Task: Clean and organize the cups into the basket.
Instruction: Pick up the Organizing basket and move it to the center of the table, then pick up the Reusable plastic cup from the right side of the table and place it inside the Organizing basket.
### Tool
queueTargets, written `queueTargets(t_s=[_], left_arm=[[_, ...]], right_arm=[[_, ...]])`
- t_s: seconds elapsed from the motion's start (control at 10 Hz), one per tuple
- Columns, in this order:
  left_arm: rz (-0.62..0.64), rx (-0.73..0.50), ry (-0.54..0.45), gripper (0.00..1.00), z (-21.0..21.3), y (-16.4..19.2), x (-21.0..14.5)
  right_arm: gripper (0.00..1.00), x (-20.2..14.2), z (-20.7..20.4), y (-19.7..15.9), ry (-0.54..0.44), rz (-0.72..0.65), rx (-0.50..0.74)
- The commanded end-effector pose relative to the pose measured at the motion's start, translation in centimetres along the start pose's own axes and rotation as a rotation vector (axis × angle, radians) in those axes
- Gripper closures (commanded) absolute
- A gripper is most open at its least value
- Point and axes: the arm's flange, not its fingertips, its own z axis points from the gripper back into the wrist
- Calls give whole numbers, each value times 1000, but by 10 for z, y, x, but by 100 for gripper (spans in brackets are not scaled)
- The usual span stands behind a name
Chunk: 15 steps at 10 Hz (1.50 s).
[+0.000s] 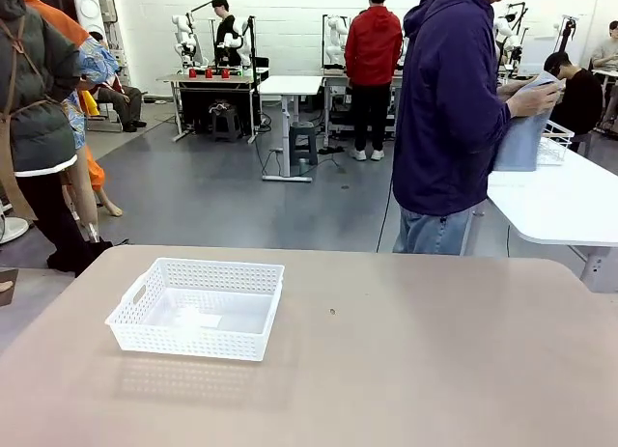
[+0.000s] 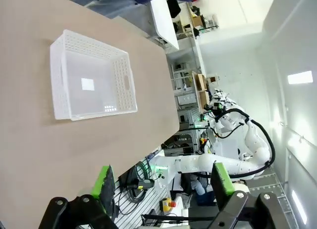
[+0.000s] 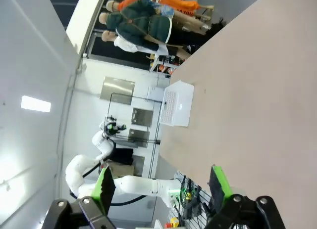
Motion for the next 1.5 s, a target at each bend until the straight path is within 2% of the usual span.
queueTargets(t_s=[0.0,0.1,1.4], left_arm=[[9,62,-7,0,0,-3,-4],[0,0,0,0,0,0,0],[0,0,0,0,0,0,0]], right_arm=[[0,1,11,2,-69,2,10],[0,0,0,0,0,0,0],[0,0,0,0,0,0,0]])
